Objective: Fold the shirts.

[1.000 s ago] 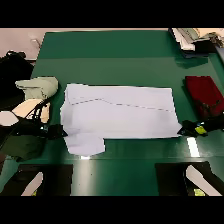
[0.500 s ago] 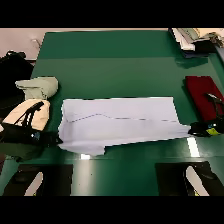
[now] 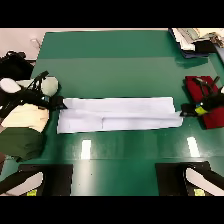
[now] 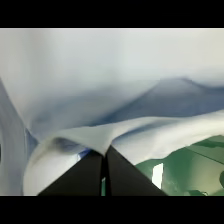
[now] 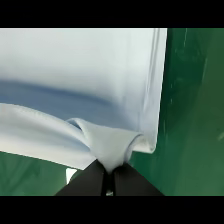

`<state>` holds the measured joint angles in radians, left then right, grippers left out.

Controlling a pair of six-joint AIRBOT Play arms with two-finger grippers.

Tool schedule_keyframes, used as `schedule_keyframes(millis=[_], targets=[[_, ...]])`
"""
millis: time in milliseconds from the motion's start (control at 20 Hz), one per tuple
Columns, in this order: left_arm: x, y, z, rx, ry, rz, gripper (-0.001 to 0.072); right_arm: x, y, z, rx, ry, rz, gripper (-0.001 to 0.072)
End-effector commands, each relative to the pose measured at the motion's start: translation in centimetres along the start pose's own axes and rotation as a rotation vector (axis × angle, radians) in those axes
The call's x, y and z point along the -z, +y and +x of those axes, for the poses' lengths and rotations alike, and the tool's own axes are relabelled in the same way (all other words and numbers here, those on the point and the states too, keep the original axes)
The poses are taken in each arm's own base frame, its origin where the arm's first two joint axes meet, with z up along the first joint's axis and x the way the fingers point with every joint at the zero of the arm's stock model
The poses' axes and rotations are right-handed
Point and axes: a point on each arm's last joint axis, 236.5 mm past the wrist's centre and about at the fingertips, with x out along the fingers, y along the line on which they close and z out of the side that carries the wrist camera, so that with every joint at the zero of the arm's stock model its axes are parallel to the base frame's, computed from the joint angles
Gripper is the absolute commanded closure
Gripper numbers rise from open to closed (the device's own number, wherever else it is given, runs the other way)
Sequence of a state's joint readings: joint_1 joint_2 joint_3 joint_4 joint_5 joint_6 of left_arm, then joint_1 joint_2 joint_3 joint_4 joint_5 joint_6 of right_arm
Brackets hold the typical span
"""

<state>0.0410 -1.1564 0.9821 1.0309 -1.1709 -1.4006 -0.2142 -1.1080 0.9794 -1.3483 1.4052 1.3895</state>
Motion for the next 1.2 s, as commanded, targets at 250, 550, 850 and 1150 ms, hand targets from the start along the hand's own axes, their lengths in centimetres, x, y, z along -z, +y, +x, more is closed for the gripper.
schedule_keyframes(millis=[250,550,850,1150], targets=[[-6.2,2.0,3.7,-0.009,-0.07,-0.049,0.0199,-9.9,2.5,1.1,-0.23,-0.092,0.084,0.0337],[-5.1,0.7,3.4,0.027,-0.013,-0.035,0.0685,-6.2,-3.1,2.9,-0.286,-0.007,0.196,0.0218],[-4.1,-6.4,6.6,0.068,-0.022,0.056,0.0686,-3.6,-3.7,8.3,-0.452,0.022,0.338,0.0232],[-0.7,-14.1,13.1,0.126,0.042,0.126,0.0686,-6.6,3.0,10.1,-0.589,0.034,0.203,0.0658]])
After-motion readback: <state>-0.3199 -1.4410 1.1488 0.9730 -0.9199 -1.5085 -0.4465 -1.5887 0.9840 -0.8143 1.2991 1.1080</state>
